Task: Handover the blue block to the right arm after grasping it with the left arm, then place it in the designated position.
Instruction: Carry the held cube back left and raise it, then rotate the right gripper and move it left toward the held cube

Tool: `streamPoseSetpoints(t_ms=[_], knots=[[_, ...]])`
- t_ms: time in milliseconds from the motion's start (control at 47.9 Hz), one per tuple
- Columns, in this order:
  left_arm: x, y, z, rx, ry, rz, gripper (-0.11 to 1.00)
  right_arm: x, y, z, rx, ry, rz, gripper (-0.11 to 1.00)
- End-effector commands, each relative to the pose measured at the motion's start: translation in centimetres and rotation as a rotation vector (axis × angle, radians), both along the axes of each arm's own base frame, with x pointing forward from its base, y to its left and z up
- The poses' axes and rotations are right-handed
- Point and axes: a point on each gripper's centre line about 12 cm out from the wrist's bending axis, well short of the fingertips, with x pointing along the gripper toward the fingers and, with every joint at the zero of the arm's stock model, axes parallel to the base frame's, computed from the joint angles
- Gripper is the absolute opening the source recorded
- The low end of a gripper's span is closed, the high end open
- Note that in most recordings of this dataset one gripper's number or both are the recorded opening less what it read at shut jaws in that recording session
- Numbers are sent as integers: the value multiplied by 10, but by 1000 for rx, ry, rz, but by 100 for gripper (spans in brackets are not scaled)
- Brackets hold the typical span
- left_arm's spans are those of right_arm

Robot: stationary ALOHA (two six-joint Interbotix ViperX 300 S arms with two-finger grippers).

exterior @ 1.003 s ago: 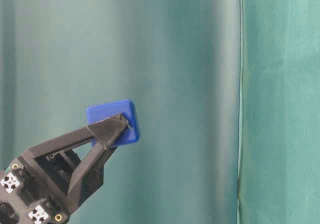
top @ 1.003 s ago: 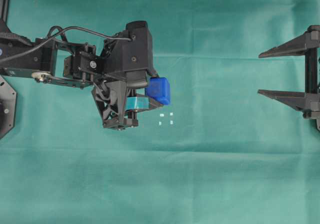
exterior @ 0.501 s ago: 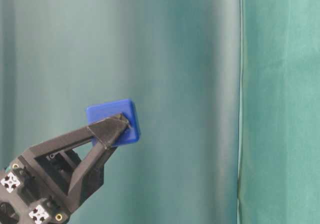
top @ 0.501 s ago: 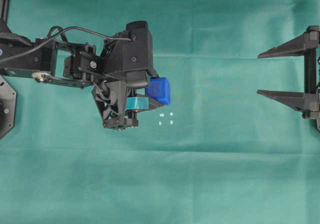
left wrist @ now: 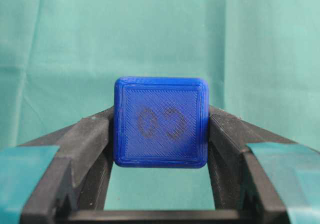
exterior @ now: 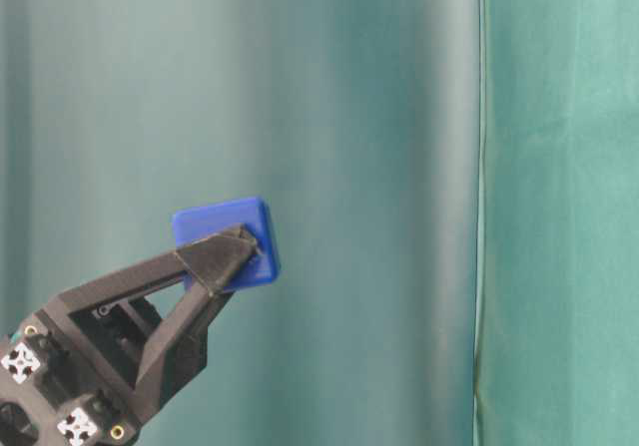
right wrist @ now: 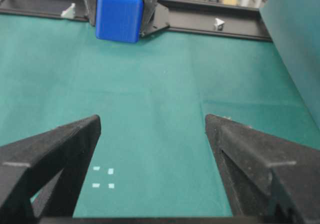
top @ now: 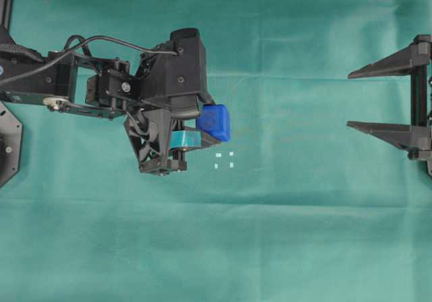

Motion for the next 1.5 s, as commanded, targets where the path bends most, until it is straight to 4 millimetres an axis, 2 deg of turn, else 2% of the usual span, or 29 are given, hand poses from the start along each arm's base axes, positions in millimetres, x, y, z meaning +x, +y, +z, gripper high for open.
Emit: streamPoseSetpoints(t_ms=[0,334,773,919,1483], knots=[[-3,0,20,4,-58,-1,47,3,0,10,0,-26,-2,93],[-16,-4,24,2,-147,-14,47,3,0,10,-2,-26,-2,93],[-68,-4,36,-2,-414,-17,47,2,0,11,0,-29,-2,93],[-79,-4,39,-3,-474,-17,47,2,0,11,-3,-32,-1,93],[-80,-4,35,-4,-476,-17,47,3,0,14,-12,-44,0,93]])
